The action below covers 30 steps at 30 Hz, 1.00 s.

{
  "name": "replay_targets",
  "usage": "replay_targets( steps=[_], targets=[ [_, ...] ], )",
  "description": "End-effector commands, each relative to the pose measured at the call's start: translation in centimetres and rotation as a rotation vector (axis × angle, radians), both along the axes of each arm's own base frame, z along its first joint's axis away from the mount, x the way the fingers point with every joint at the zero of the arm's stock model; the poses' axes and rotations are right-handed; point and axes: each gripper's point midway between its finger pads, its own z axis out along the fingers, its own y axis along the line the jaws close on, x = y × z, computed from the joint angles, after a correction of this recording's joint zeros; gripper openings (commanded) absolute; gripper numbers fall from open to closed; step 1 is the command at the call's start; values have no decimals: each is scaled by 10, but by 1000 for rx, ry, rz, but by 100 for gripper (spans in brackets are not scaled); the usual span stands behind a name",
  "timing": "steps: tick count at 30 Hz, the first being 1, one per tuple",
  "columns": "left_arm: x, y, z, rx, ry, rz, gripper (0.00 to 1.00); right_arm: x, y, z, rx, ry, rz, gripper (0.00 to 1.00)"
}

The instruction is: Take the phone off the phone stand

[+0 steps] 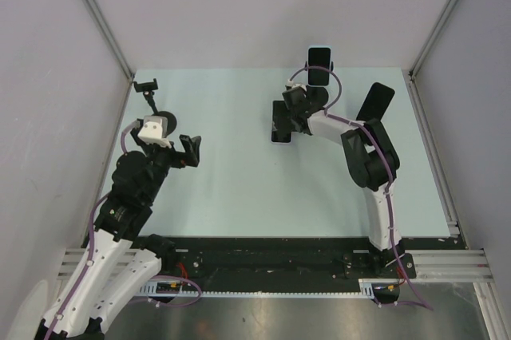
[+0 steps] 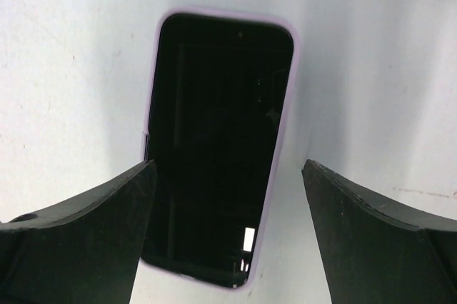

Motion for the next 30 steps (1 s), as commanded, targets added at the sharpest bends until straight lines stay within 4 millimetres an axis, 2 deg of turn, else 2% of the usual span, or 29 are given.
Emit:
replay_targets(
  steps=[1,2,3,4,5,6,9,10,12,13,14,15,16,21,25,27,28,29,30],
  targets=[
    [1,-2,2,20,-14,-21,100,-6,7,42,38,-62,56,88],
    [1,-2,2,20,-15,-21,100,-10,6,46,30,-64,74,88],
    [0,-2,3,18,-16,-21,100,-11,5,62,36,-89,79,88],
    [0,-2,3,18,-18,-23,100,-13,2,69,35,-101,79,88],
    [0,-2,3,16,-19,-21,100,-18,-2,71,18,-103,82,89],
    [-1,-2,4,17,-22,-21,100,-20,-5,90,25,-136,79,90],
    [-2,-2,6,10,-30,-26,100,-29,-20,106,-1,-157,72,93],
    [-2,-2,6,10,-29,-29,100,-31,-23,125,6,-191,72,93],
    [-3,-3,7,9,-31,-33,100,-37,-32,136,-8,-213,79,95],
    [-4,-3,8,6,-35,-33,100,-39,-35,157,3,-257,78,95],
    [-4,-3,9,3,-38,-34,100,-40,-39,164,-2,-276,78,96],
    [-5,-2,11,0,-45,-33,100,-38,-47,171,-16,-298,70,97],
    [-5,-2,10,3,-42,-34,100,-36,-52,188,-14,-342,59,98],
    [-7,-2,12,-2,-49,-37,100,-15,-92,227,-53,-480,-29,100],
    [-7,-2,11,-2,-46,-36,100,2,-109,258,-30,-578,-82,100],
    [-7,-3,10,-2,-44,-40,100,12,-113,258,-47,-582,-99,100],
    [-6,-4,10,-1,-43,-43,100,17,-118,263,-54,-593,-111,100],
    [-6,-4,10,-2,-44,-42,100,23,-119,275,-59,-618,-120,100],
    [-6,-5,8,0,-39,-45,100,29,-118,268,-71,-607,-121,100]
  ],
)
